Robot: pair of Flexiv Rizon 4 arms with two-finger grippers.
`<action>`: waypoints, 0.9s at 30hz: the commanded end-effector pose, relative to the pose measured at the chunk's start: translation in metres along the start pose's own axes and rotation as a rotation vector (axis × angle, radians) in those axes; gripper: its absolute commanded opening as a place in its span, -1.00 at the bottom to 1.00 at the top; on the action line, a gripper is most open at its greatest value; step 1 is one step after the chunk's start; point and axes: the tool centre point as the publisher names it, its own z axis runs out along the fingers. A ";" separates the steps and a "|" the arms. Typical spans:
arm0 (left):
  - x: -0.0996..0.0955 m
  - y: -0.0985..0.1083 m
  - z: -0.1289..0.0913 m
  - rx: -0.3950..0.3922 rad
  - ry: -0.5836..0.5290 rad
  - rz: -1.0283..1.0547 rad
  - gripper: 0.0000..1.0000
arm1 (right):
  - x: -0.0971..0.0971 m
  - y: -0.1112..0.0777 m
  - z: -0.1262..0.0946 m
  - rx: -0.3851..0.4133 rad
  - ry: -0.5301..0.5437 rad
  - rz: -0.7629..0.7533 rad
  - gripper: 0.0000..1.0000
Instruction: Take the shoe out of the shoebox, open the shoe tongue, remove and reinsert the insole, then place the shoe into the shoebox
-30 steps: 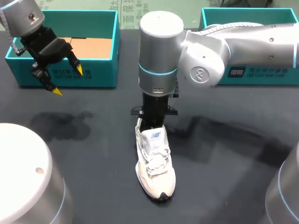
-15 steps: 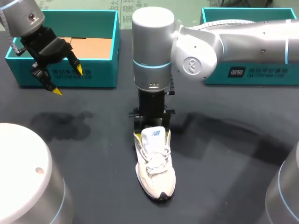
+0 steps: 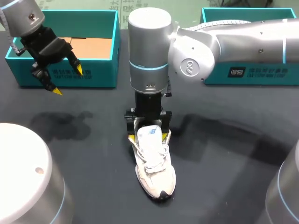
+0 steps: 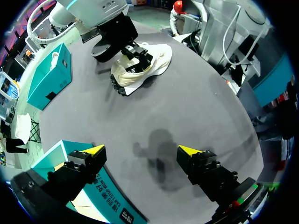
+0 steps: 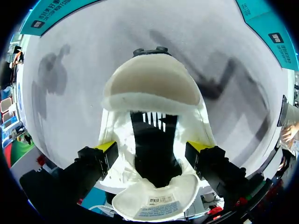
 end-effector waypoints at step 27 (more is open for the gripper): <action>0.001 0.000 0.000 -0.003 0.000 0.000 1.00 | 0.011 0.003 -0.003 -0.024 -0.040 -0.236 1.00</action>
